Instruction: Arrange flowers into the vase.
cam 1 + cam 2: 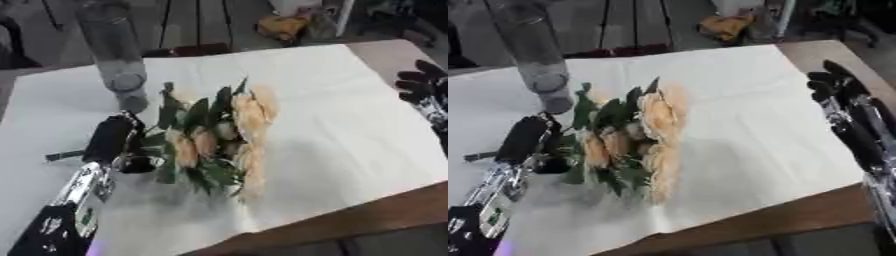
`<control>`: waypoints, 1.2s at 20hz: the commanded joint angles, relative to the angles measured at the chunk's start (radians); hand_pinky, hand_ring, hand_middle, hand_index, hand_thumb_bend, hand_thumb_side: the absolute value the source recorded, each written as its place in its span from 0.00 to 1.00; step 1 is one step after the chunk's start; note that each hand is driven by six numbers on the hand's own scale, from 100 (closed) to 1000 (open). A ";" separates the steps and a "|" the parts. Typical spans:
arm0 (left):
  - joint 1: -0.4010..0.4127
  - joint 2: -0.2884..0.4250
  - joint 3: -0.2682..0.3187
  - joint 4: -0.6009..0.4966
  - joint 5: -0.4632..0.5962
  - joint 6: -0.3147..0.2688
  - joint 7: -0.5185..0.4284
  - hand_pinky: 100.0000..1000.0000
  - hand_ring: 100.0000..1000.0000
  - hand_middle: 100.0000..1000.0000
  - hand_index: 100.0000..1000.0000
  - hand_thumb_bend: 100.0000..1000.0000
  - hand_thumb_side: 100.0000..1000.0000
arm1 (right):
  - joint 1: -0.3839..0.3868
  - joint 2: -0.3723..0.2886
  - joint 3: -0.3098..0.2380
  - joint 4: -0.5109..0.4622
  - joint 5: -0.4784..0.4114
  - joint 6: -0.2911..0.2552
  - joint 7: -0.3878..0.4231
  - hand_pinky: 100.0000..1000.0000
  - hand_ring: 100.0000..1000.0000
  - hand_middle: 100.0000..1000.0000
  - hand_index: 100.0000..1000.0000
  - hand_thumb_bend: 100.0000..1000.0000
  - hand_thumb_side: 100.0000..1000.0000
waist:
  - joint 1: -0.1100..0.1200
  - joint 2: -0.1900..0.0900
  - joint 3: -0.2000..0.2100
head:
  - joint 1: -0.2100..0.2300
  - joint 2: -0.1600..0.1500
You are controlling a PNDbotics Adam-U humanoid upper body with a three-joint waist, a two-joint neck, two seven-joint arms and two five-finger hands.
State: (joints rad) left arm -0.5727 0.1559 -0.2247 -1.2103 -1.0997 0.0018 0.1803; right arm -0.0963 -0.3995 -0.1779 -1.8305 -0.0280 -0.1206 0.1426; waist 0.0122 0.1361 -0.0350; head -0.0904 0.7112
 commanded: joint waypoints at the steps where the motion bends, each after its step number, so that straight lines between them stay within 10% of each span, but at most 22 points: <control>1: -0.021 0.005 0.002 -0.026 0.013 0.002 0.029 0.00 0.00 0.00 0.00 1.00 0.12 | -0.009 -0.014 -0.005 -0.009 -0.003 -0.002 0.002 0.88 0.87 0.83 1.00 0.05 0.66 | -0.011 -0.008 -0.001 | -0.003 -0.009; 13: -0.081 0.076 0.058 -0.211 0.121 -0.008 0.075 0.00 0.00 0.00 0.00 1.00 0.04 | 0.000 -0.015 -0.008 -0.006 -0.006 -0.001 -0.002 0.88 0.87 0.83 1.00 0.05 0.66 | -0.011 -0.027 0.007 | -0.010 -0.006; 24: -0.213 0.157 0.106 -0.476 0.298 0.112 -0.050 0.00 0.00 0.00 0.00 1.00 0.03 | 0.007 -0.017 -0.008 -0.003 -0.010 -0.002 -0.003 0.88 0.87 0.83 1.00 0.05 0.66 | -0.015 -0.044 0.001 | -0.008 -0.019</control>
State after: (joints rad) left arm -0.7622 0.2848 -0.1345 -1.6466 -0.8229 0.0990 0.1473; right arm -0.0844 -0.3995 -0.1785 -1.8243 -0.0332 -0.1208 0.1416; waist 0.0120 0.1207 -0.0342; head -0.0991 0.7026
